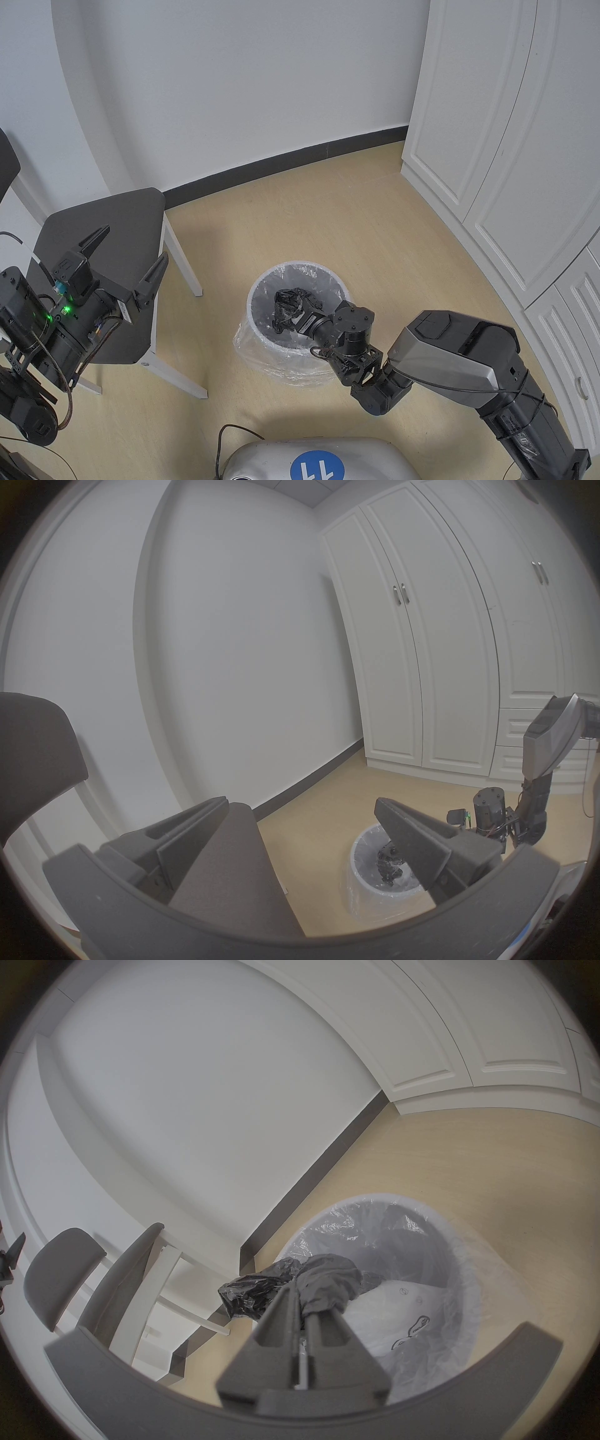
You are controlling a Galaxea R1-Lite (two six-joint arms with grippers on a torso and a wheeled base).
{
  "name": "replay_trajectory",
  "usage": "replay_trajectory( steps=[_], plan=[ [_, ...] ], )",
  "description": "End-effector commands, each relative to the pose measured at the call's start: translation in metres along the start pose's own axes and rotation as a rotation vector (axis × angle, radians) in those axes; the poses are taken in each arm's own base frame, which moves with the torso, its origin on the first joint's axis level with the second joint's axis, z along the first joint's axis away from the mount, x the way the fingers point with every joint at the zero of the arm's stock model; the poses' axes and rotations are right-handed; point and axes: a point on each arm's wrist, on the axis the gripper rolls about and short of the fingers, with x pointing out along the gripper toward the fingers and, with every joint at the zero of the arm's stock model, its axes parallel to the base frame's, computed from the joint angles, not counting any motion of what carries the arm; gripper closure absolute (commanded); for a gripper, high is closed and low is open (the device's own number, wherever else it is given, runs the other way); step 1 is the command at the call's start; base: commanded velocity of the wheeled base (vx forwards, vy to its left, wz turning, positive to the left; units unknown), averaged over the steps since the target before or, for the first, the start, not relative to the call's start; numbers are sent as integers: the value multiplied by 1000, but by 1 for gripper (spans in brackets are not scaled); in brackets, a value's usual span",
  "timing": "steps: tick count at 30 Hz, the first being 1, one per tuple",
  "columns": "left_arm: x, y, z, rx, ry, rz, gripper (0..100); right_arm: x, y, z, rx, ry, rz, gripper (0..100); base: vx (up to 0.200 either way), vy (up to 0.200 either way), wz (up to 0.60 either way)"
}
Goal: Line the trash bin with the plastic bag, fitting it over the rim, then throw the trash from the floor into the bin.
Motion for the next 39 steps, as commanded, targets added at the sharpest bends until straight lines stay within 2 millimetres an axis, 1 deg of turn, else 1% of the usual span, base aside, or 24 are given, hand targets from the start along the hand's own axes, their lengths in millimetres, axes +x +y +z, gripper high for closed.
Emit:
replay_trajectory(
  steps=[1,14,19,20,23,25,26,28,31,35,36,39],
  plan=[
    [0,0,1,0,-3,1,0,0,1,1,1,-3,0,0,0,0,0],
    [0,1,0,0,-1,7,0,1,2,5,-2,-23,-3,0,0,0,0],
    [0,2,0,0,-1,9,0,2,5,13,-11,-38,1,0,0,0,0],
    [0,2,0,0,-1,9,0,1,9,19,-10,-48,5,0,0,0,0],
    [0,2,0,0,2,8,0,-4,15,29,-23,-52,9,0,0,0,0],
    [0,2,0,0,2,8,0,-4,17,31,-30,-53,12,0,0,0,0],
    [1,1,-1,0,4,7,0,-8,21,38,-79,-57,11,0,0,0,0],
    [2,2,-2,1,9,10,0,-11,21,41,-149,-56,5,0,0,0,0],
    [6,3,-2,2,7,17,0,-15,24,54,-246,-86,8,0,0,0,0],
    [8,4,-3,3,10,23,0,-22,25,62,-300,-87,2,0,0,0,0],
    [10,6,-4,4,12,30,0,-29,26,72,-368,-80,-15,0,0,0,0],
    [12,6,-5,3,13,33,0,-34,27,83,-425,-92,-23,0,0,0,0]
  ],
)
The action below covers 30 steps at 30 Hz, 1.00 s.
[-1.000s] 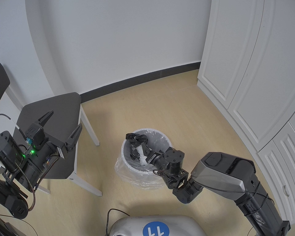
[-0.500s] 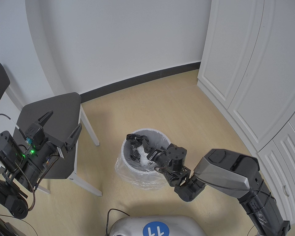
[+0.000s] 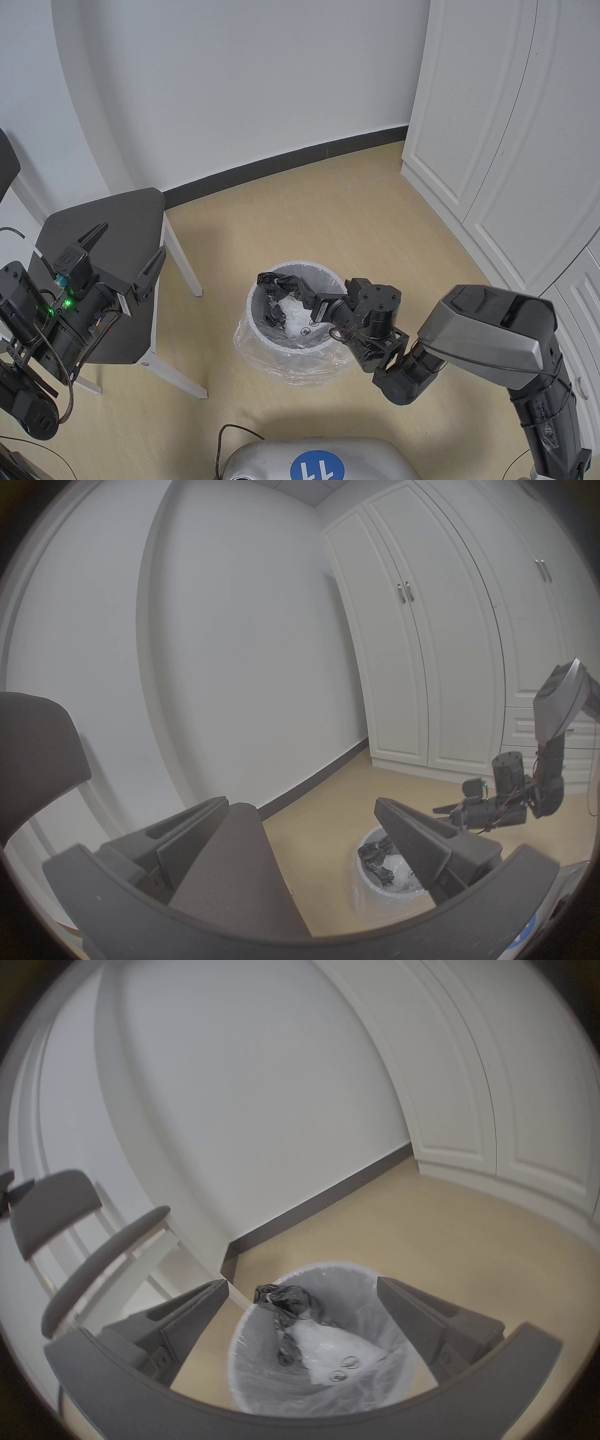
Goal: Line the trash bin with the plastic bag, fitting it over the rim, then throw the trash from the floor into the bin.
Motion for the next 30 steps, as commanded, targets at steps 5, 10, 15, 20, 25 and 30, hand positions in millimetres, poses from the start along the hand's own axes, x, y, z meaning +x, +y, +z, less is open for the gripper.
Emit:
replay_trajectory(
  steps=[5,10,15,20,25,30],
  plan=[
    [13,13,1,-25,-19,62,0,-22,-15,60,-119,-50,-45,0,0,0,0],
    [17,33,16,-47,-92,144,0,-37,-42,63,-182,4,-113,0,0,0,0],
    [14,40,32,-56,-160,171,0,-64,-57,105,-201,-39,-170,0,0,0,0],
    [13,45,53,-64,-244,185,0,-108,-58,155,-219,-126,-274,0,0,0,0],
    [17,47,59,-65,-270,191,0,-147,-61,180,-225,-168,-290,0,0,0,0],
    [6,48,66,-118,-302,199,0,-171,-58,203,-197,-245,-278,0,0,0,0]
  ],
)
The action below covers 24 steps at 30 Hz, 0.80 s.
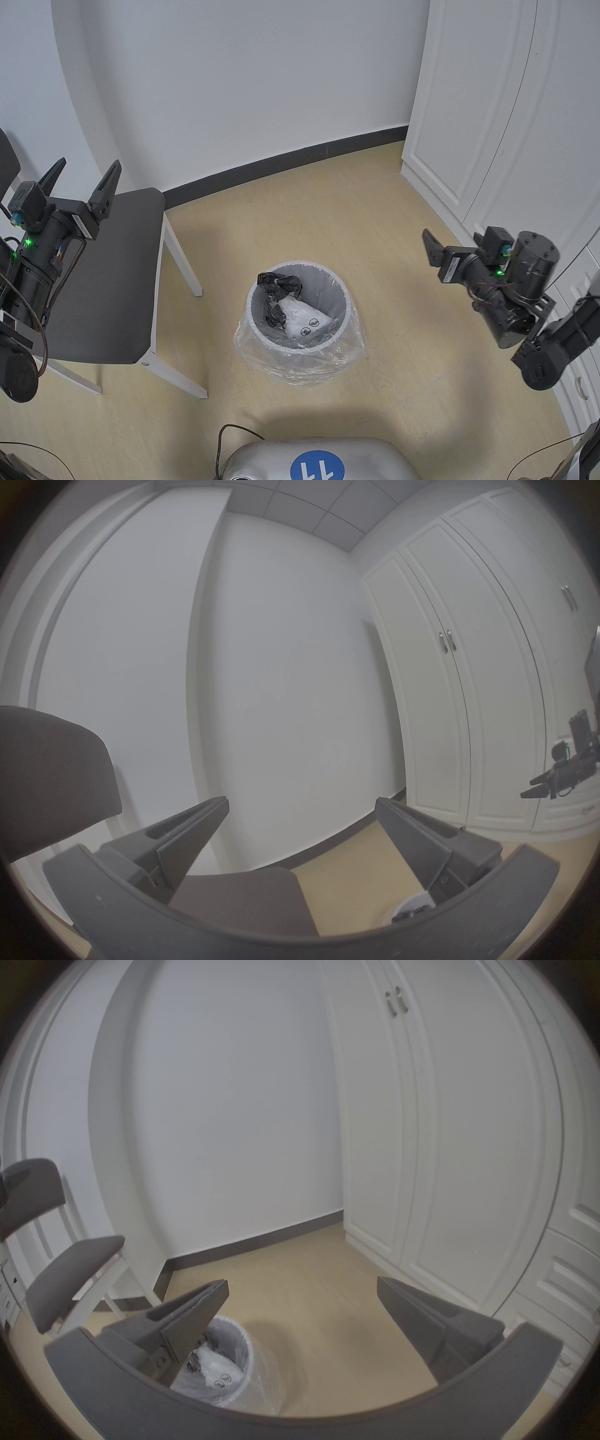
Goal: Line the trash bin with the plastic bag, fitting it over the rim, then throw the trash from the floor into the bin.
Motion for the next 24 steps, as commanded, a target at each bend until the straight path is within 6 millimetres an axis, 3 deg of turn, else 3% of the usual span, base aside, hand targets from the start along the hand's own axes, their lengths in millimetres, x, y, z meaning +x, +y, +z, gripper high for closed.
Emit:
replay_trajectory(
  steps=[1,5,16,19,21,22,23,24],
  plan=[
    [-6,4,18,-47,-62,18,0,-33,-17,43,46,-113,-16,0,0,0,0],
    [-18,8,32,-120,-95,28,0,-57,-32,60,77,-164,-55,0,0,0,0],
    [-26,30,29,-87,-24,123,0,-108,-75,62,135,-192,-159,0,0,0,0],
    [-42,29,38,-86,-38,125,0,-132,-88,62,159,-217,-192,0,0,0,0],
    [-56,28,44,-89,-35,119,0,-138,-90,61,167,-219,-194,0,0,0,0],
    [-61,27,46,-91,-33,114,0,-152,-95,58,189,-224,-194,0,0,0,0],
    [-61,27,46,-91,-33,114,0,-152,-95,58,189,-224,-194,0,0,0,0],
    [-77,26,49,-92,-10,111,0,-171,-100,53,216,-235,-196,0,0,0,0]
  ],
)
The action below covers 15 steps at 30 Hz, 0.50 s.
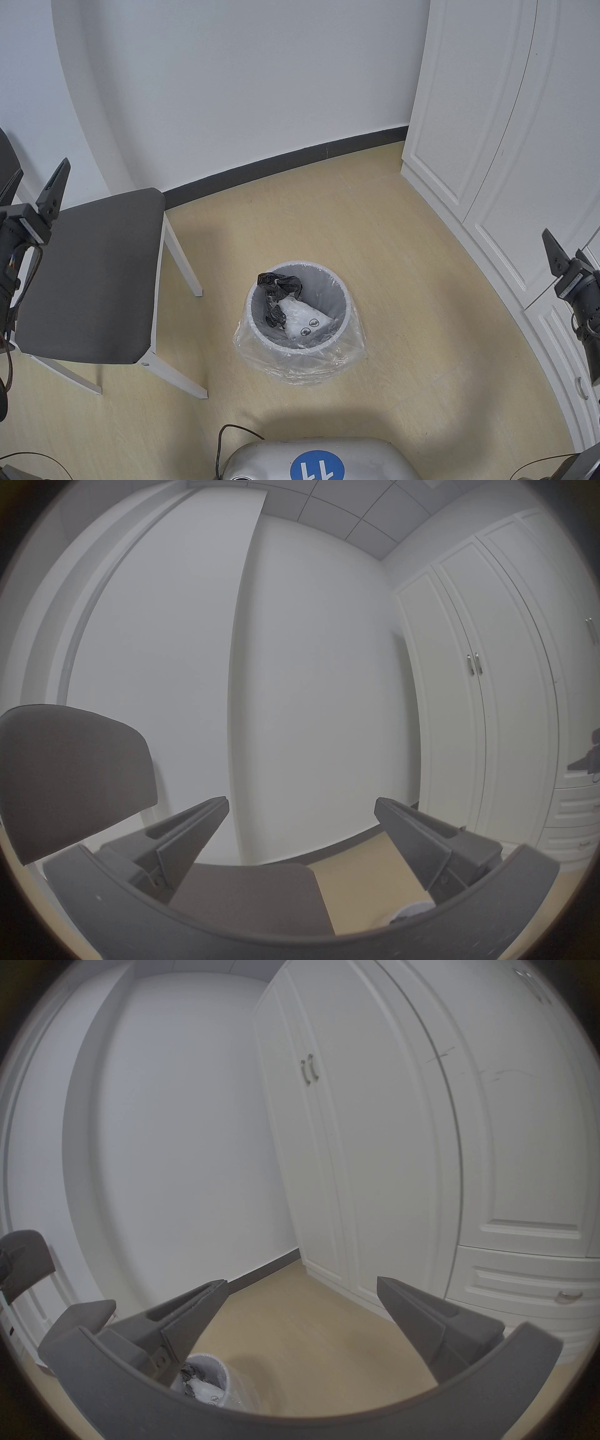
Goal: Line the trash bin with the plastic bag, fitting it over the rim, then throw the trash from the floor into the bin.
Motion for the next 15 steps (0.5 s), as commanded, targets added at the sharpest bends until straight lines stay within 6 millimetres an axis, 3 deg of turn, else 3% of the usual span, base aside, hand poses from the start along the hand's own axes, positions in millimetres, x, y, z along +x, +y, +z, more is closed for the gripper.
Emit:
replay_trajectory(
  steps=[1,5,9,15],
  plan=[
    [-40,1,17,-4,-3,-5,0,-45,-25,8,69,-58,-18,0,0,0,0],
    [-55,2,23,-19,13,-4,0,-61,-33,15,108,-96,-50,0,0,0,0],
    [-80,4,39,-43,7,0,0,-91,-48,20,105,-105,-114,0,0,0,0],
    [-111,6,58,-43,16,-2,0,-120,-64,17,88,-119,-164,0,0,0,0]
  ],
)
